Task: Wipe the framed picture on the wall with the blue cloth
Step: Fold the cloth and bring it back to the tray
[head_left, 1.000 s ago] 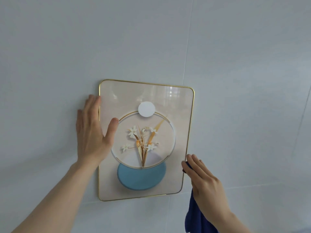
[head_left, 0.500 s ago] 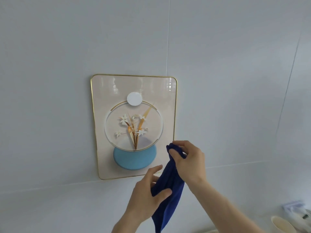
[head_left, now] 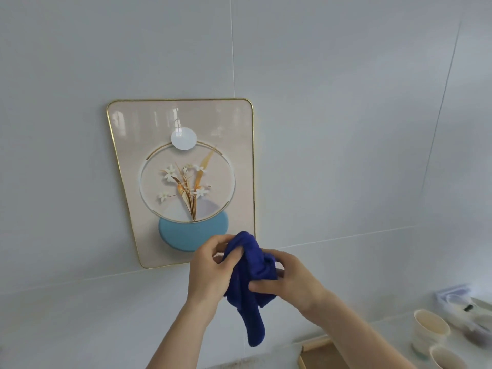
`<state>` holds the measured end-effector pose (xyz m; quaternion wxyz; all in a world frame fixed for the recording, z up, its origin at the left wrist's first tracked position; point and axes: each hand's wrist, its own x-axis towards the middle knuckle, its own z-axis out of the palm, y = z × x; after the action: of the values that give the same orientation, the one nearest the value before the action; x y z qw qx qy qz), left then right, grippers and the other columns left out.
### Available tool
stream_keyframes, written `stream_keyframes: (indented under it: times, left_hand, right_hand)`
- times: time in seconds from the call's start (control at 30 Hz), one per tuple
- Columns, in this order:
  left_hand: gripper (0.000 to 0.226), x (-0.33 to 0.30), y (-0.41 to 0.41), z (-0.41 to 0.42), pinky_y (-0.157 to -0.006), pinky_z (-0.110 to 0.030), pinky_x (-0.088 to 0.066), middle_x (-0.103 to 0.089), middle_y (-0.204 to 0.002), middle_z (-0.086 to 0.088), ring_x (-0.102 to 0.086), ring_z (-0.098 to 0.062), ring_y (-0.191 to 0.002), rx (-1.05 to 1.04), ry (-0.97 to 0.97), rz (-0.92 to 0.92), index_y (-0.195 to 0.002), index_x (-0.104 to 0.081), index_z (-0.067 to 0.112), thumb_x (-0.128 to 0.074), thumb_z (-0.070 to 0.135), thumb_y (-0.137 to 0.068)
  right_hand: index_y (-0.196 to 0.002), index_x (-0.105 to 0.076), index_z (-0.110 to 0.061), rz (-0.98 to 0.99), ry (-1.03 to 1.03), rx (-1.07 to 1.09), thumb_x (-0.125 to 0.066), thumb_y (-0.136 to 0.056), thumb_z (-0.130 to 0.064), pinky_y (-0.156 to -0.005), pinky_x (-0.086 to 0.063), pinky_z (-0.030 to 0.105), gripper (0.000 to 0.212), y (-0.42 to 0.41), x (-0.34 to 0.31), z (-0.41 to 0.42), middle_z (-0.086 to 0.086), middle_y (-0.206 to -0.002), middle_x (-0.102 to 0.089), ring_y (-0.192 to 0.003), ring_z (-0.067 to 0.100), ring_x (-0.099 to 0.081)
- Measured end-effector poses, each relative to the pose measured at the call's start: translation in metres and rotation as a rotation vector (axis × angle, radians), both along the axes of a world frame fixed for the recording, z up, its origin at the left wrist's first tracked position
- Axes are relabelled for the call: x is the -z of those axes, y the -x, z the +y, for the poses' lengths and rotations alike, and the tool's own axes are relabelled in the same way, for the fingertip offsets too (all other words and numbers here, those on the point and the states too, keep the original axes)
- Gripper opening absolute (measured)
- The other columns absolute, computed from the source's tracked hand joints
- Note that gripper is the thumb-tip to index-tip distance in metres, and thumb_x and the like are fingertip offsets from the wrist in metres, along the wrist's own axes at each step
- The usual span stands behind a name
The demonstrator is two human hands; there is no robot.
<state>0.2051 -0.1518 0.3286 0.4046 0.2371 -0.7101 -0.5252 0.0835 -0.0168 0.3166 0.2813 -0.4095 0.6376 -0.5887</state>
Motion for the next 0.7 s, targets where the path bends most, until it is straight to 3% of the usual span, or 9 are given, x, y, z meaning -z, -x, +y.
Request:
stream_keyframes:
  times: [0.17,0.3,0.37,0.5,0.7]
  left_hand:
    - [0.013,0.006,0.018,0.006,-0.07,-0.019,-0.053,-0.076,-0.095,0.017,-0.071,-0.004,-0.088,0.02,0.039,-0.051,-0.097,-0.071,0.031,-0.075,0.021,-0.09]
    - [0.011,0.019,0.036,0.012,-0.07,-0.019,-0.051,-0.075,-0.094,0.017,-0.069,-0.007,-0.089,0.012,0.131,-0.166,-0.097,-0.071,0.032,-0.073,0.022,-0.092]
    - [0.008,0.029,0.047,0.017,-0.071,-0.022,-0.051,-0.074,-0.094,0.017,-0.067,-0.006,-0.091,0.013,0.155,-0.224,-0.097,-0.07,0.031,-0.072,0.024,-0.092]
    - [0.01,0.054,0.071,0.031,-0.076,-0.015,-0.043,-0.073,-0.1,0.017,-0.065,-0.005,-0.1,0.045,0.185,-0.314,-0.094,-0.071,0.034,-0.074,0.026,-0.09]
    - [0.011,0.099,0.109,0.06,-0.089,-0.031,-0.046,-0.06,-0.104,0.023,-0.058,-0.009,-0.107,0.113,0.191,-0.468,-0.089,-0.07,0.037,-0.077,0.029,-0.088]
  right_hand:
    - [-0.11,-0.065,-0.017,0.052,-0.051,0.297,-0.083,-0.084,-0.002,-0.072,-0.063,0.03,0.035,0.036,0.019,0.022,0.0,-0.1,-0.079,-0.088,0.02,-0.076]
    - [-0.096,-0.066,-0.012,0.224,-0.187,0.303,-0.084,-0.081,-0.004,-0.057,-0.063,0.033,0.025,0.07,0.024,0.051,0.012,-0.089,-0.077,-0.064,0.017,-0.071]
    - [-0.092,-0.067,-0.012,0.316,-0.253,0.295,-0.086,-0.08,-0.008,-0.055,-0.061,0.034,0.022,0.084,0.025,0.066,0.008,-0.083,-0.074,-0.058,0.021,-0.069]
    - [-0.094,-0.07,-0.014,0.435,-0.334,0.327,-0.087,-0.076,-0.012,-0.066,-0.064,0.047,0.025,0.113,0.036,0.091,0.004,-0.085,-0.076,-0.066,0.032,-0.073]
    - [-0.101,-0.073,-0.015,0.447,-0.411,0.376,-0.089,-0.077,-0.016,-0.074,-0.053,0.034,0.029,0.154,0.072,0.126,0.004,-0.093,-0.076,-0.085,0.026,-0.065]
